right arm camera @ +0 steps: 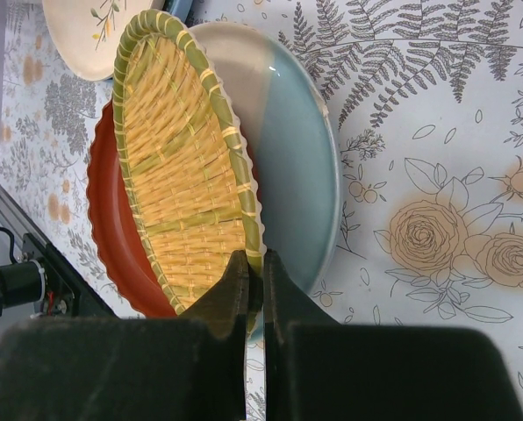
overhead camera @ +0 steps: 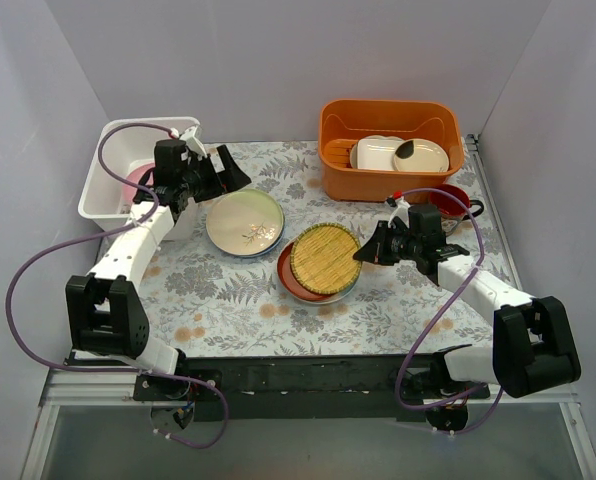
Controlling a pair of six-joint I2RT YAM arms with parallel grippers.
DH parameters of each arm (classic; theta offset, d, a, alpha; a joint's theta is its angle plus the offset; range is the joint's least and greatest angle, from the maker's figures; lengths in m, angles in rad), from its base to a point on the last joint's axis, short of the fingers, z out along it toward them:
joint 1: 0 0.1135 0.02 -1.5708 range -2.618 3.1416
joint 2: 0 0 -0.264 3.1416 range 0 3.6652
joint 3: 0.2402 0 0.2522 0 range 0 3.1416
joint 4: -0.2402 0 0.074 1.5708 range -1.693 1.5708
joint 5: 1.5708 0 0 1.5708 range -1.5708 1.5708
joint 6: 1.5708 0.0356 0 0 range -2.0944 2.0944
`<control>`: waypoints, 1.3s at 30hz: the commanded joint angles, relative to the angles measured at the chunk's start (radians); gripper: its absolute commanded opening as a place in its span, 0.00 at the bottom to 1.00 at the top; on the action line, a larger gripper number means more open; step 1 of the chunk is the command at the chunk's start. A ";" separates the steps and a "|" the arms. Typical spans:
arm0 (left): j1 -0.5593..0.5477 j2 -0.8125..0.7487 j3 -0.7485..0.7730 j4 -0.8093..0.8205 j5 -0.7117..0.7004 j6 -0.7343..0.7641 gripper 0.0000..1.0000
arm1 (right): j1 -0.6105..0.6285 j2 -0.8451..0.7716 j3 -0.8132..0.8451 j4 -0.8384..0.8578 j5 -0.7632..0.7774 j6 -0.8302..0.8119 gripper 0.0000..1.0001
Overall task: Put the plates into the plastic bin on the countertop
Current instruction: Pick up the plate at the center of the board.
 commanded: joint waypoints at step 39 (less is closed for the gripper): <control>-0.039 0.204 0.016 0.028 0.612 0.063 0.96 | -0.074 -0.071 0.092 0.035 -0.154 0.071 0.01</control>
